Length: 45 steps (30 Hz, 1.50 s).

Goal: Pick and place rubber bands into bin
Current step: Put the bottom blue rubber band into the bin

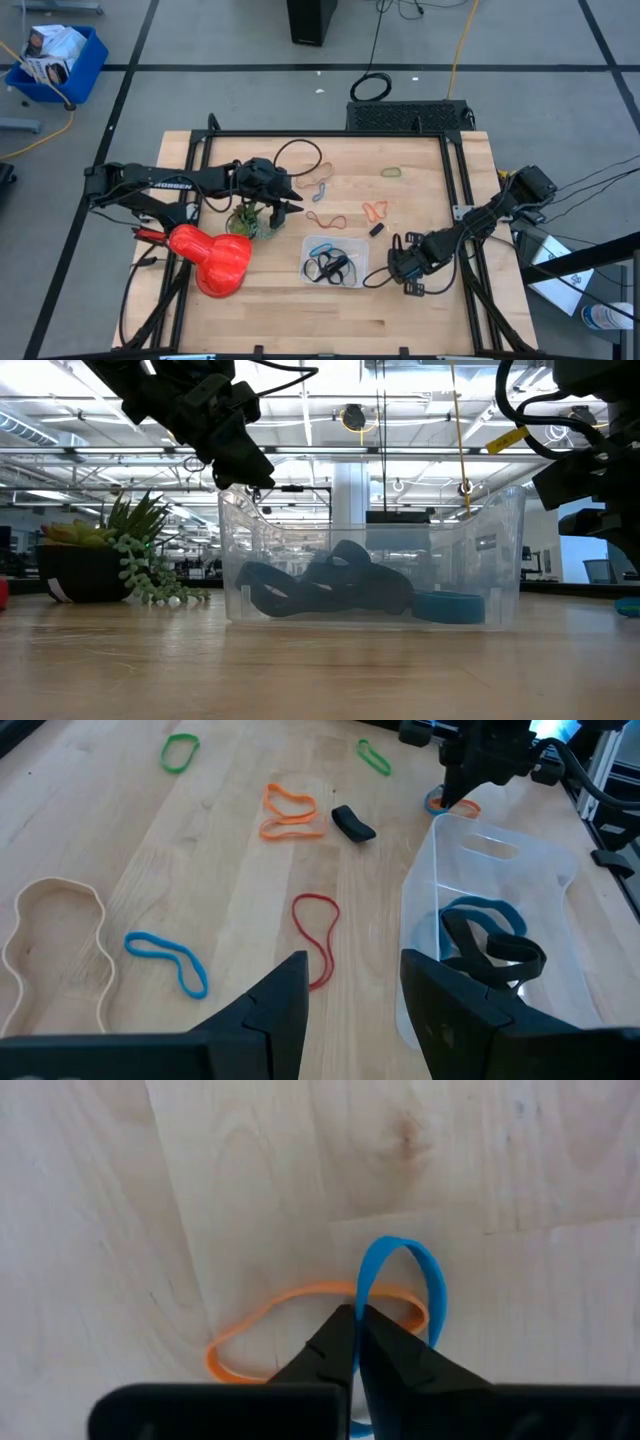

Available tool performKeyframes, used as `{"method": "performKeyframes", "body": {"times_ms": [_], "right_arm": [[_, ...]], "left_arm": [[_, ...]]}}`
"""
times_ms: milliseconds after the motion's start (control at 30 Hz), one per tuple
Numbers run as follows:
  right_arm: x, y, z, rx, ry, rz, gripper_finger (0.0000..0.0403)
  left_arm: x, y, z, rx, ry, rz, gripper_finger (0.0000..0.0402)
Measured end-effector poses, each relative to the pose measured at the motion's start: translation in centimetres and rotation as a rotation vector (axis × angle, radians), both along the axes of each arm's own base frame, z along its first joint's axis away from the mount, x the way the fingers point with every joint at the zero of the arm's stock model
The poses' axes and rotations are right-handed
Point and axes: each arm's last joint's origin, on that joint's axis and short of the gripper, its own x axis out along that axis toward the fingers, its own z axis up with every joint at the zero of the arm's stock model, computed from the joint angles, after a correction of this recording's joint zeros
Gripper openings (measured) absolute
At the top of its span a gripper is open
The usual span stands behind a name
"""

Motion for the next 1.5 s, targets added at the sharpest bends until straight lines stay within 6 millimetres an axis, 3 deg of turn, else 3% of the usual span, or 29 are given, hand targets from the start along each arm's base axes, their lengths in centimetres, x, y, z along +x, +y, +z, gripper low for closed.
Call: {"method": "performKeyframes", "body": {"times_ms": [200, 500, 633, 733, 900, 1000, 1200, 1500], "right_arm": [[-0.1, 0.0, 0.9, 0.048, -0.033, -0.018, 0.0002], [-1.2, -0.7, 5.9, 0.201, -0.253, -0.169, 0.0001], [-1.3, -1.3, 8.8, 0.231, -0.513, -0.296, 0.0001], [-0.9, -1.8, 11.0, 0.168, -0.801, -0.384, 0.0001], [0.4, -2.1, 15.0, 0.041, -1.255, -0.324, 0.0000], [1.1, -2.2, 16.5, -0.072, -1.410, -0.244, 0.0000], [3.1, -2.7, 16.3, -0.222, -1.349, -0.161, 0.0000], [8.7, -1.5, 15.4, -0.313, -1.002, 0.001, 0.0000]], "left_arm": [[0.0, 0.0, 0.0, -0.002, 0.000, 0.001, 0.0168], [0.0, 0.0, 0.0, -0.001, 0.000, 0.001, 0.0168], [0.0, 0.0, 0.0, -0.001, -0.002, 0.001, 0.0168], [0.0, 0.0, 0.0, -0.002, -0.001, 0.001, 0.0168], [0.0, 0.0, 0.0, -0.021, 0.000, 0.014, 0.0168], [0.0, 0.0, 0.0, -0.024, 0.000, 0.016, 0.0168], [0.0, 0.0, 0.0, -0.028, 0.000, 0.018, 0.0168], [0.0, 0.0, 0.0, -0.037, 0.001, 0.024, 0.0168]]}}
